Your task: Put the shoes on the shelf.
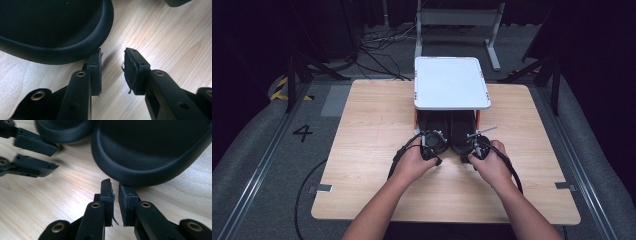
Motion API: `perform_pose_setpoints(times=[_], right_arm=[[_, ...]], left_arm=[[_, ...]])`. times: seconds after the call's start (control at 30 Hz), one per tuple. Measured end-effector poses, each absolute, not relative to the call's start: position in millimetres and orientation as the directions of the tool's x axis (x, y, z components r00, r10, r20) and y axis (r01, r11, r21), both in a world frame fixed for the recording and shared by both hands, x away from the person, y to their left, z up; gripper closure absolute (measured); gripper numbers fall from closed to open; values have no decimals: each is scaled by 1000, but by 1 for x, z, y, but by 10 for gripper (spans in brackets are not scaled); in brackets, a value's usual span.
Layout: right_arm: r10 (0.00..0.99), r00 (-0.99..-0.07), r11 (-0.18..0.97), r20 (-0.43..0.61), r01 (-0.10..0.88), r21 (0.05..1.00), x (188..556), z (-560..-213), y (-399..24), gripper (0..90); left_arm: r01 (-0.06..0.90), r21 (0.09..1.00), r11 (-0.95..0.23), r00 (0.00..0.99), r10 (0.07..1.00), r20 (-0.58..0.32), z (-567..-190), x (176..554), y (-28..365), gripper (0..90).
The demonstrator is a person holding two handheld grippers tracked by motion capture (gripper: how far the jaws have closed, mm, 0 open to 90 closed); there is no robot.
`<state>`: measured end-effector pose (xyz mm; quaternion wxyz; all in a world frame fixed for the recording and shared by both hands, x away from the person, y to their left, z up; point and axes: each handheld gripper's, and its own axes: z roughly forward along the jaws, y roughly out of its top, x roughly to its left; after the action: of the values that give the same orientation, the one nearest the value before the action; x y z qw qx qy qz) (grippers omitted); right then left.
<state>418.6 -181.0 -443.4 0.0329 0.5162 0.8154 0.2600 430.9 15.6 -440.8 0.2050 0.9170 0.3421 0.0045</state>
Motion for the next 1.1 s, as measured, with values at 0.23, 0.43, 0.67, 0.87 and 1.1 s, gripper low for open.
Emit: perform_pose_setpoints(times=[0.23, 0.43, 0.67, 0.87, 1.1], right_arm=[[861, -446, 330, 245, 857, 397, 437, -444, -179, 844], [888, -401, 292, 225, 870, 396, 456, -442, -181, 827], [867, -414, 298, 277, 877, 378, 446, -434, -182, 806], [852, -440, 317, 282, 864, 391, 448, -432, -171, 819], [878, -386, 272, 283, 889, 369, 467, -433, -175, 875]], left_arm=[[668, 356, -653, 730, 668, -144, -438, 444, 17, 702], [678, 379, -630, 714, 686, -138, -436, 454, 18, 681], [684, 375, -626, 709, 691, -141, -433, 461, 18, 678], [693, 372, -618, 699, 702, -135, -433, 463, 17, 693], [691, 398, -604, 696, 704, -140, -433, 467, 16, 689]])
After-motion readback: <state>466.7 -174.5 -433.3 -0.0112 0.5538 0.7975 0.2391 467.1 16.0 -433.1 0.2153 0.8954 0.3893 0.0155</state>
